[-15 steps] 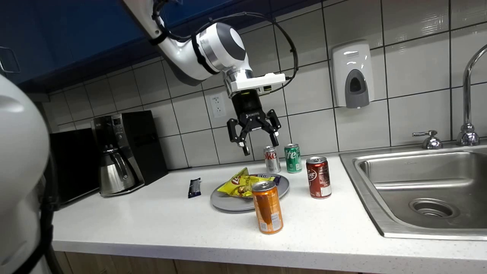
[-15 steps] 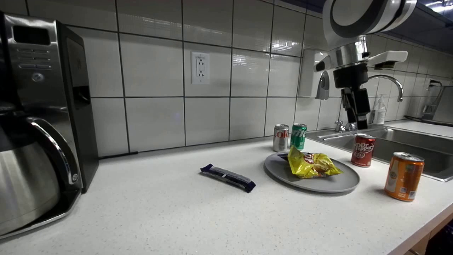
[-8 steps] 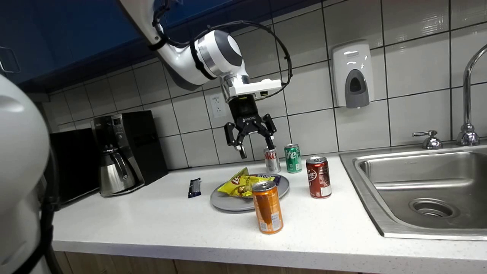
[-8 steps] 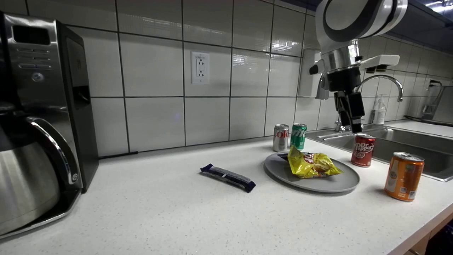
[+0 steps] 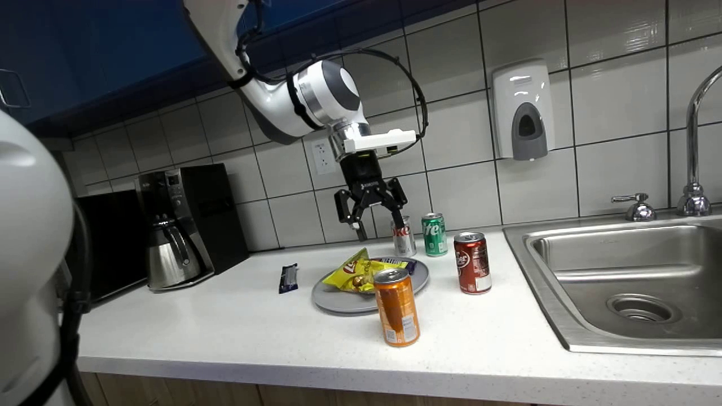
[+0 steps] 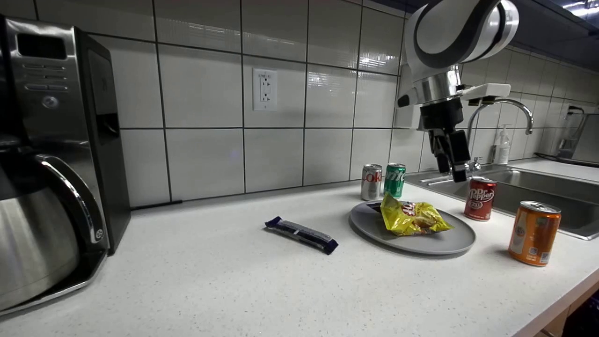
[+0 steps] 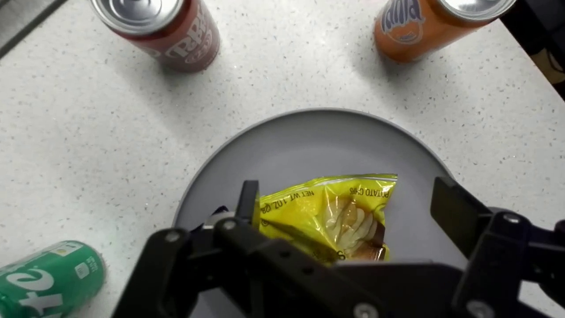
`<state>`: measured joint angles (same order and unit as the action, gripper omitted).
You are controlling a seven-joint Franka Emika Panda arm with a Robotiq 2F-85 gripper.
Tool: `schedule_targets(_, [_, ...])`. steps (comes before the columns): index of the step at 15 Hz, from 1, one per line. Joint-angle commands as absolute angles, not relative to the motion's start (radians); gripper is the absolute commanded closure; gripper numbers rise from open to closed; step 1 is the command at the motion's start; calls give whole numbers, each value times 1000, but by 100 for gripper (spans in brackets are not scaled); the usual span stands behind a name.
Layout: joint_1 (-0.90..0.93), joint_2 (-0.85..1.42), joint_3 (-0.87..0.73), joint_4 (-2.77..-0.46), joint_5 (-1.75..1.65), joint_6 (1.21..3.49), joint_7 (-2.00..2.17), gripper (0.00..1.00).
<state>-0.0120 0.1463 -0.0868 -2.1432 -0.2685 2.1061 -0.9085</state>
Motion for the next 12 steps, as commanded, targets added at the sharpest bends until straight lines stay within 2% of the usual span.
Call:
schedule_targets(1, [-33,217,-58,-2074,-286,2105,-960,0])
schedule_targets(12, [-25,305,-16,-2009,-304,2096,-987,0])
